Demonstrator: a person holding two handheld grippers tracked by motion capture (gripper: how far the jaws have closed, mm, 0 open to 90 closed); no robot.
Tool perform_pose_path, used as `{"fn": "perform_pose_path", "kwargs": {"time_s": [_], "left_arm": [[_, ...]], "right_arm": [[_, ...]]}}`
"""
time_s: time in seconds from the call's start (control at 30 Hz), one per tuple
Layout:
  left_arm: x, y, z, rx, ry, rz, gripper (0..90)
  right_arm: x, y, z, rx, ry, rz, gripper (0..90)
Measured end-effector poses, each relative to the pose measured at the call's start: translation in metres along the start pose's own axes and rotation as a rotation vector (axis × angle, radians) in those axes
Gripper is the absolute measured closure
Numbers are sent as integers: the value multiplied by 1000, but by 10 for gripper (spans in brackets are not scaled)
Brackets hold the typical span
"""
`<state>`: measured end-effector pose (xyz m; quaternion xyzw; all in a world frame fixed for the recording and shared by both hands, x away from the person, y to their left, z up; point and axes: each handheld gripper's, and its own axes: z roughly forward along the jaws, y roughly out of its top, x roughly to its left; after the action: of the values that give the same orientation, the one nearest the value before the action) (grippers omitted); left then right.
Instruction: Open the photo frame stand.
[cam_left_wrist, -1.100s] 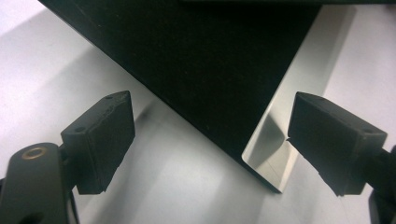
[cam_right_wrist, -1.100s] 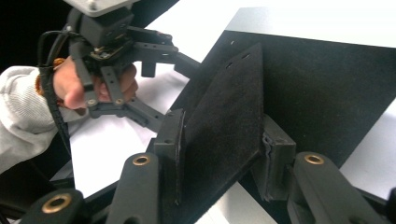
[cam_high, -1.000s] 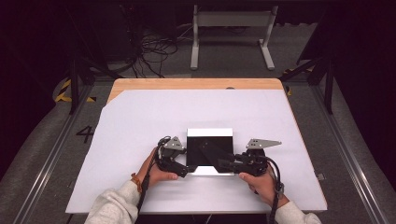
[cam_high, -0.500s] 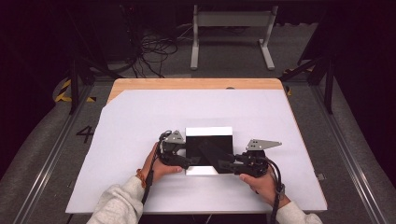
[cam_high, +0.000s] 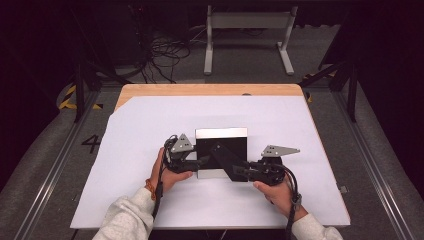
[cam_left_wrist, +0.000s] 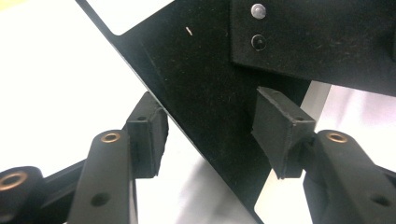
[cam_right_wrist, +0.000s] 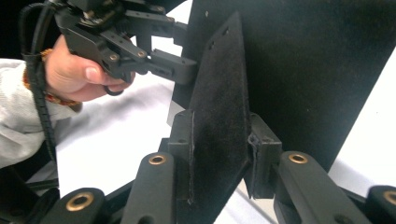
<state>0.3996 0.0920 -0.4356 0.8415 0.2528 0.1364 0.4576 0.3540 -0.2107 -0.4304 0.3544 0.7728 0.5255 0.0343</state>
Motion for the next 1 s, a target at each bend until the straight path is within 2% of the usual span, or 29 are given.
{"fn": "perform_pose_path", "kwargs": {"time_s": [0.13, 0.2, 0.3, 0.33, 0.37, 0.4, 0.47, 0.57, 0.63, 0.67, 0.7, 0.73, 0.77, 0.9, 1.0], "left_arm": [[-2, 0, -5, -16, 2, 19, 528], [-1, -1, -8, -34, -22, 12, 534], [-2, -2, -8, -39, -43, 12, 489], [-3, -4, -5, -26, -68, 10, 478], [-3, -4, -5, -26, -68, 10, 470], [-3, -5, -2, -16, -90, 4, 455], [-3, -6, 0, -10, -96, 1, 434], [-4, -7, 8, 18, -128, -1, 393], [-6, -8, 12, 43, -149, 7, 404], [-8, -9, 14, 62, -144, 21, 408], [-9, -9, 16, 83, -140, 34, 452], [-10, -10, 18, 104, -147, 40, 489], [-10, -10, 19, 114, -154, 48, 489], [-11, -11, 20, 123, -160, 47, 505], [-11, -10, 18, 110, -126, 58, 548]], "right_arm": [[2, -2, 0, 14, -14, -33, 706], [5, -3, -1, 19, -24, -48, 705], [9, -4, -2, 26, -41, -81, 704], [10, -4, -2, 28, -43, -91, 704], [10, -4, -2, 28, -43, -91, 704], [11, -5, -3, 32, -46, -102, 704], [12, -6, -3, 33, -47, -107, 704], [13, -7, -3, 31, -46, -119, 702], [13, -7, -3, 33, -48, -127, 702], [14, -7, -4, 33, -48, -129, 702], [14, -8, -4, 33, -51, -133, 702], [15, -8, -4, 36, -51, -141, 702], [15, -8, -4, 36, -51, -142, 702], [15, -7, -4, 35, -52, -145, 698], [16, -7, -4, 40, -69, -159, 703]]}}
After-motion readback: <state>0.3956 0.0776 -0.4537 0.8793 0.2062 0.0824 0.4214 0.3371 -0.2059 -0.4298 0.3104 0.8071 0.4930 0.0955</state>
